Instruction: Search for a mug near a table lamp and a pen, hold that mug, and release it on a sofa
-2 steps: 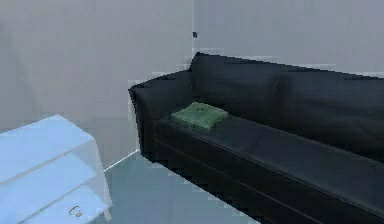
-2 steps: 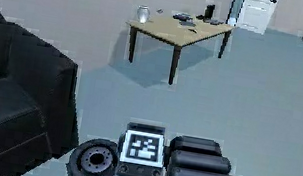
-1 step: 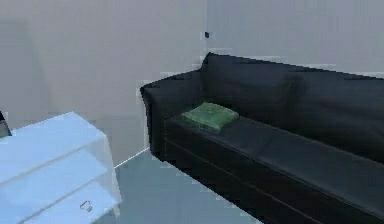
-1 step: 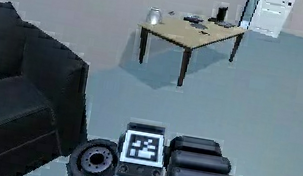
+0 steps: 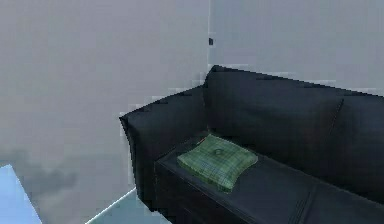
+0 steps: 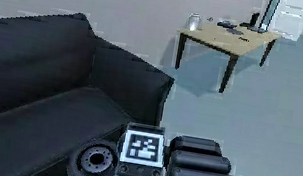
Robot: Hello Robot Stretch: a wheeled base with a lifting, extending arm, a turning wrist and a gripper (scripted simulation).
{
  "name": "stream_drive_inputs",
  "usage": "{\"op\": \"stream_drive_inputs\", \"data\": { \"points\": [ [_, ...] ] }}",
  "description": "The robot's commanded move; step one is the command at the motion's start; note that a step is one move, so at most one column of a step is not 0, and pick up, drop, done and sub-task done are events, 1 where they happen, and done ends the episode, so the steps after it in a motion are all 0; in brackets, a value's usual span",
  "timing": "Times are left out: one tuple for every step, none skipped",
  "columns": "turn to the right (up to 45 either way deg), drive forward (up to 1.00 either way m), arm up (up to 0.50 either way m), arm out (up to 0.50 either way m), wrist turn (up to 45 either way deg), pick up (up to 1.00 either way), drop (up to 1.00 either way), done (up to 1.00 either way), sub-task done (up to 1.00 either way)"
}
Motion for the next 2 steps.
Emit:
{"op": "stream_drive_inputs", "data": {
  "points": [
    [-6.0,0.00,0.00,0.00,0.0,0.00,0.00,0.00,0.00],
    [-3.0,0.00,0.00,0.00,0.0,0.00,0.00,0.00,0.00]
  ]
}}
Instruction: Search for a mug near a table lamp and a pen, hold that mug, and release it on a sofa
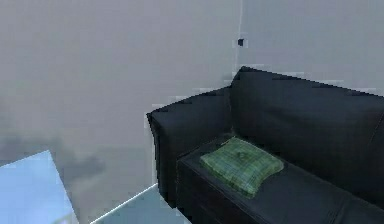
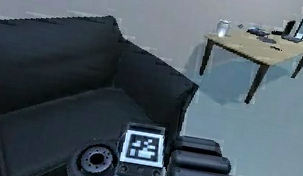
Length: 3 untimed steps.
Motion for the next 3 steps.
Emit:
{"op": "stream_drive_inputs", "data": {
  "points": [
    [9.0,0.00,0.00,0.00,0.0,0.00,0.00,0.00,0.00],
    [-9.0,0.00,0.00,0.00,0.0,0.00,0.00,0.00,0.00],
    [12.0,0.00,0.00,0.00,0.0,0.00,0.00,0.00,0.00]
  ]
}}
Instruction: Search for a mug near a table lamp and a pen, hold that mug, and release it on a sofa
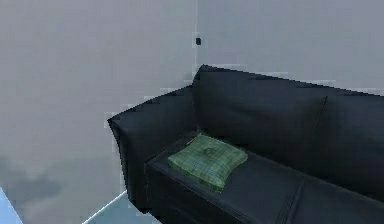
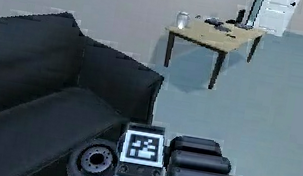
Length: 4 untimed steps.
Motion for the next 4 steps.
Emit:
{"op": "stream_drive_inputs", "data": {
  "points": [
    [45.0,0.00,0.00,0.00,0.0,0.00,0.00,0.00,0.00],
    [3.0,0.00,0.00,0.00,0.0,0.00,0.00,0.00,0.00],
    [0.0,0.25,0.00,0.00,0.0,0.00,0.00,0.00,0.00],
    [-45.0,0.00,0.00,0.00,0.0,0.00,0.00,0.00,0.00]
  ]
}}
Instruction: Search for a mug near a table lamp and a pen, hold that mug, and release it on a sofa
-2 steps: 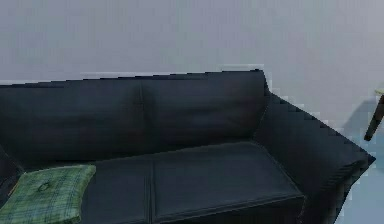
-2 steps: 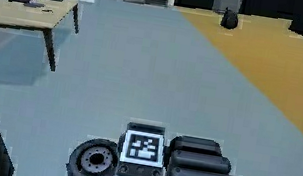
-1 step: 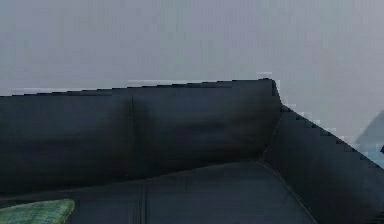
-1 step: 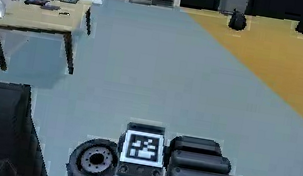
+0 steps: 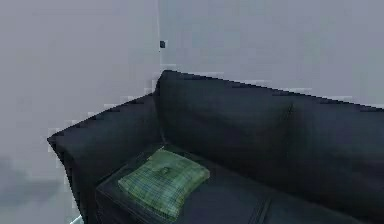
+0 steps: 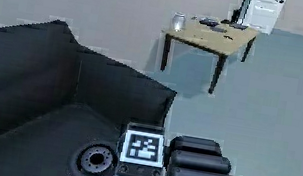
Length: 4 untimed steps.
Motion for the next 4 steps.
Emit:
{"op": "stream_drive_inputs", "data": {
  "points": [
    [-45.0,0.00,0.00,0.00,0.0,0.00,0.00,0.00,0.00],
    [-21.0,0.00,0.00,0.00,0.0,0.00,0.00,0.00,0.00],
    [0.0,0.00,0.00,0.48,0.0,0.00,0.00,0.00,0.00],
    [0.0,0.00,0.00,0.00,45.0,0.00,0.00,0.00,0.00]
  ]
}}
